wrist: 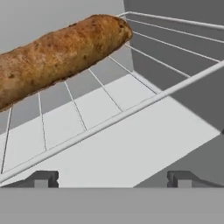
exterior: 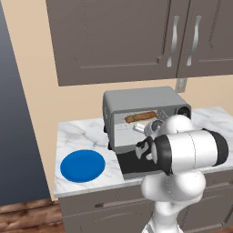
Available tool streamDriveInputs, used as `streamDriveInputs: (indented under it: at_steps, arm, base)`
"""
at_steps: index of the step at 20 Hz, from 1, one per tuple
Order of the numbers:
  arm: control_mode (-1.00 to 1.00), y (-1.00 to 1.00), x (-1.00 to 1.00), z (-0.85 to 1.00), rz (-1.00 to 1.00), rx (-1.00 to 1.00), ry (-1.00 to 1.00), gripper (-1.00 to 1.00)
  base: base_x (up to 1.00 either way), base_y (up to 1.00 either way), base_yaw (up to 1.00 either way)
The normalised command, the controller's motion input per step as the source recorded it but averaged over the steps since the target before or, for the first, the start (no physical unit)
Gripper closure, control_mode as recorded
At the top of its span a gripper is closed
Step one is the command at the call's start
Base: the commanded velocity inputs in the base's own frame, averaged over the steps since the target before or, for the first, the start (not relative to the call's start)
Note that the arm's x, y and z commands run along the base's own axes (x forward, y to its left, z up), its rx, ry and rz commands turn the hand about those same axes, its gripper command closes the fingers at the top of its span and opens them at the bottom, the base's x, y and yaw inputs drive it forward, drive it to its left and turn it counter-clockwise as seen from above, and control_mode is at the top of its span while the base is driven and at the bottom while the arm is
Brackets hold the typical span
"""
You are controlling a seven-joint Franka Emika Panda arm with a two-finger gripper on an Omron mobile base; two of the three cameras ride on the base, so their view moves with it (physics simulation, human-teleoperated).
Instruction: Pull the toaster oven rack outwards. Pick up the baguette from the plate and place it on the toaster oven rack. Close the toaster oven door fully and set the temperature to the lowest setting.
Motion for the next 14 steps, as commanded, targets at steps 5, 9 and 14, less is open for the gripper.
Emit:
streamDriveInputs:
  at_steps: [5,9,14]
  arm:
    - [-1.00,0.00,-0.30,0.18,0.02,0.01,-0.12,-1.00]
    - [-1.00,0.00,-0.80,0.82,0.10,0.08,-0.08,-1.00]
    - [-1.00,0.00,-0.95,0.74,0.12,0.07,-0.03,-1.00]
  base:
    - [0.00,0.00,0.00]
    - [0.00,0.00,0.00]
    - [0.00,0.00,0.00]
